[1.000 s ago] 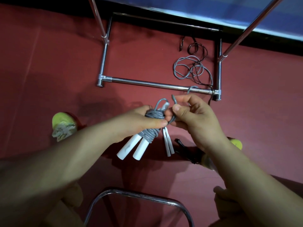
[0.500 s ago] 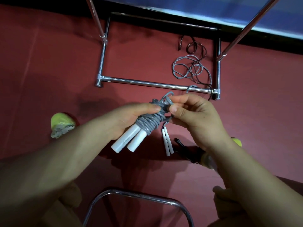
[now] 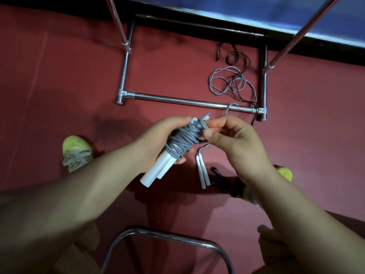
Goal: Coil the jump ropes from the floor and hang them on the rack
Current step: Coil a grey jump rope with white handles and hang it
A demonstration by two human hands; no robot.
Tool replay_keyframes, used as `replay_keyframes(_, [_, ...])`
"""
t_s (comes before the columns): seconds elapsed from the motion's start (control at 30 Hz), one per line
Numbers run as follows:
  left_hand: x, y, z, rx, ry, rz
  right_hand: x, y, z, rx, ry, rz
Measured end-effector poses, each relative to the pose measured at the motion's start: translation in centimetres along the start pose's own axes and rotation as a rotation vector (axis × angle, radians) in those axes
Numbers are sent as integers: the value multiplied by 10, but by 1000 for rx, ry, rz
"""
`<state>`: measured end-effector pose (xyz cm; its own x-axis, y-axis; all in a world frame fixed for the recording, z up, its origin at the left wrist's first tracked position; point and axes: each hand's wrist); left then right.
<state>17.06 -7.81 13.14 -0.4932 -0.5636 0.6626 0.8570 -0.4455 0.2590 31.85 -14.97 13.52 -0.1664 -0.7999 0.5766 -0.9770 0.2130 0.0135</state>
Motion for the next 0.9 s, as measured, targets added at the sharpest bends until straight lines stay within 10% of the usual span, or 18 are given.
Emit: replay_keyframes(0.9, [2,-12,4,-157,-5,-178,6,-5,3,555,-189,215])
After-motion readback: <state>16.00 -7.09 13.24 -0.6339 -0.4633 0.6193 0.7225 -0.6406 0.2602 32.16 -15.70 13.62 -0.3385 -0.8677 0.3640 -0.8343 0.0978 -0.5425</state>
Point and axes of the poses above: each hand's wrist, its own x-axis away from the middle knuckle, its own y-axis out of the palm, z = x × y, and after that the axes turned 11 degrees about y, right-handed
